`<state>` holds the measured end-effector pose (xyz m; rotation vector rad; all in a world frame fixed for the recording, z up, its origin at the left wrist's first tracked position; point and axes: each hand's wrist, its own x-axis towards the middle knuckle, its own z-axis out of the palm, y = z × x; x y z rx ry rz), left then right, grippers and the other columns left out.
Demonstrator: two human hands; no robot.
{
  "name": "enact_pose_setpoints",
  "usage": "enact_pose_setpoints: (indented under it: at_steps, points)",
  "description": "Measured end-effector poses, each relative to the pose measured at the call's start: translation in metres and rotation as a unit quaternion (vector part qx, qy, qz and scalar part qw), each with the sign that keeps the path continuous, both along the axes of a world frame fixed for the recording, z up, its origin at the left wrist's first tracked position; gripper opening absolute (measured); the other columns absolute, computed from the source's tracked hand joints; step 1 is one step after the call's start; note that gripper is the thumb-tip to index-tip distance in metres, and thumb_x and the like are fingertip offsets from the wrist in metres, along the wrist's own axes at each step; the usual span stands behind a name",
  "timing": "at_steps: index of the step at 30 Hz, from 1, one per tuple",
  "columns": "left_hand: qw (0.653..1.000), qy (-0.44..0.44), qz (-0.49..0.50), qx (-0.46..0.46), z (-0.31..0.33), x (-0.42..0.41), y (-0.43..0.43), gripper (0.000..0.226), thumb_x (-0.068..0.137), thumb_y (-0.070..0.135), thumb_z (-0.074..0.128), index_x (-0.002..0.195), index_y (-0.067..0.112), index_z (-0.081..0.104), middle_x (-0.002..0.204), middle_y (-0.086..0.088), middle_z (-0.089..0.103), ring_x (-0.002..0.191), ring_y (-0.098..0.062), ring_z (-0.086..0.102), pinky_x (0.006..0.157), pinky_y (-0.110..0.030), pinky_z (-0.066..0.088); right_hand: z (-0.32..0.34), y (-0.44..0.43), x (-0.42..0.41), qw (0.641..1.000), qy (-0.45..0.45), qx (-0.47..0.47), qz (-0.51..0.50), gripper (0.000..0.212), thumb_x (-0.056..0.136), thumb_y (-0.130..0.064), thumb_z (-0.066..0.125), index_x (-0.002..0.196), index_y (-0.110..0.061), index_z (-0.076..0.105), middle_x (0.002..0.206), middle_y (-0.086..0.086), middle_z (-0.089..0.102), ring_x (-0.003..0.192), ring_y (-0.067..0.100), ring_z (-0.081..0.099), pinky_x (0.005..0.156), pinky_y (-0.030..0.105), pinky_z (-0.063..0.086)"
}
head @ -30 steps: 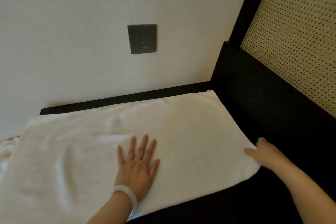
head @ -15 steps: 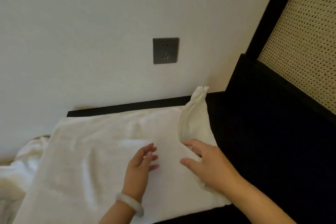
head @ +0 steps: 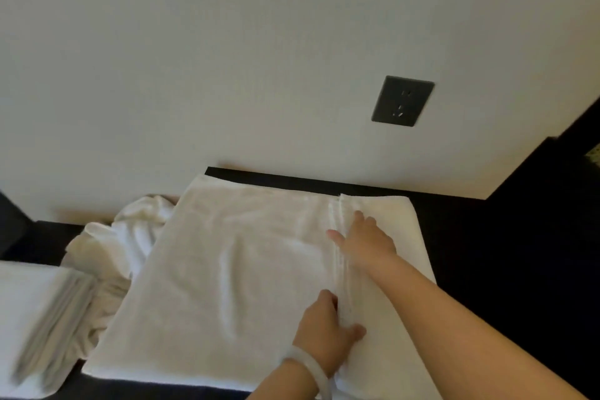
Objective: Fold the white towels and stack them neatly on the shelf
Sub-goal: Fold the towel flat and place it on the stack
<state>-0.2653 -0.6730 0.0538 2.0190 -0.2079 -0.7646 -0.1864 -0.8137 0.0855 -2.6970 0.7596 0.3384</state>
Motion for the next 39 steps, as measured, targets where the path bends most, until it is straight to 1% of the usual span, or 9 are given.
enact_pose_setpoints:
  at_steps: [3,8,10,14,18,23,30,34,39]
  points:
    - [1.0,0.012,-0.026,-0.004,0.006,0.008,0.003,0.034,0.077,0.025,0.072,0.103,0.019,0.052,0.094,0.002,0.063,0.089,-0.02,0.062,0.082,-0.034,0.052,-0.006,0.005,0.012,0.998,0.016,-0.053,0.001,0.051,0.097,-0.037,0.048,0.138,-0.009,0.039,0.122,0.01,0.053,0.104,0.027,0.058,0.079,0.035,0.046]
    - [0.997,-0.008,-0.025,-0.071,0.016,0.009,0.016,0.044,0.084,0.022,0.068,0.121,0.037,0.048,0.077,0.009,0.057,0.061,0.003,0.054,0.057,-0.009,0.042,0.011,0.002,0.009,0.979,-0.191,-0.009,-0.077,0.023,0.098,-0.02,0.045,0.116,-0.01,0.056,0.088,0.003,0.057,0.064,0.011,0.05,0.049,0.024,0.032]
    - [0.998,-0.016,-0.002,-0.069,0.015,0.009,0.025,0.04,0.084,0.019,0.066,0.116,0.035,0.049,0.077,0.008,0.058,0.06,0.004,0.055,0.056,-0.008,0.043,0.012,0.013,0.012,0.968,-0.243,0.027,-0.049,0.027,0.099,-0.025,0.045,0.12,-0.01,0.053,0.097,0.007,0.06,0.072,0.018,0.056,0.056,0.028,0.039]
    - [1.0,-0.003,0.02,-0.024,0.01,0.009,0.045,0.033,0.084,0.016,0.063,0.111,0.023,0.046,0.089,0.008,0.061,0.079,-0.005,0.059,0.063,-0.013,0.047,-0.006,0.031,0.012,0.985,-0.142,0.086,0.052,0.044,0.103,-0.04,0.039,0.135,-0.012,0.047,0.125,0.008,0.056,0.117,0.028,0.055,0.09,0.034,0.043]
    - [1.0,-0.014,0.021,-0.005,0.006,0.007,0.044,0.031,0.085,0.015,0.061,0.108,0.025,0.042,0.092,0.006,0.063,0.083,-0.008,0.062,0.063,-0.012,0.047,-0.014,0.012,-0.012,0.979,-0.16,-0.11,0.054,0.054,0.104,-0.04,0.032,0.153,-0.018,0.027,0.155,0.005,0.033,0.145,0.024,0.027,0.12,0.04,0.015]
    - [0.998,-0.026,-0.035,0.054,0.009,0.012,0.04,0.031,0.085,0.016,0.061,0.107,0.018,0.04,0.097,0.0,0.062,0.089,-0.018,0.063,0.076,-0.028,0.054,-0.04,-0.024,-0.035,0.994,-0.009,-0.09,0.059,0.062,0.103,-0.05,0.013,0.155,-0.025,-0.01,0.165,0.001,-0.012,0.151,0.019,-0.013,0.121,0.048,-0.01]
    - [0.996,-0.081,-0.005,0.035,0.026,0.075,0.006,0.055,0.092,0.016,0.061,0.135,0.02,0.027,0.092,-0.003,0.06,0.073,-0.016,0.059,0.059,-0.017,0.047,-0.032,-0.047,-0.039,0.993,-0.046,-0.1,0.052,0.063,0.103,-0.05,0.015,0.157,-0.023,-0.003,0.165,0.002,-0.008,0.151,0.021,-0.012,0.122,0.05,-0.006]
    - [0.981,-0.164,-0.022,0.105,0.024,0.107,-0.033,0.056,0.096,0.026,0.055,0.144,0.031,0.027,0.13,-0.013,0.04,0.112,-0.029,0.05,0.094,-0.037,0.049,-0.034,-0.042,-0.044,0.994,-0.011,-0.089,0.061,0.064,0.103,-0.053,0.016,0.157,-0.025,0.0,0.165,0.001,-0.003,0.152,0.021,-0.007,0.123,0.048,-0.001]
    - [0.91,-0.289,-0.109,0.276,-0.004,0.099,-0.053,0.06,0.101,0.049,0.028,0.155,0.032,0.008,0.16,-0.018,-0.006,0.147,-0.034,0.005,0.118,-0.043,0.014,-0.023,-0.054,-0.02,0.983,-0.092,-0.133,0.085,0.062,0.103,-0.051,0.02,0.157,-0.022,0.011,0.165,0.002,0.004,0.152,0.019,-0.003,0.122,0.045,-0.003]
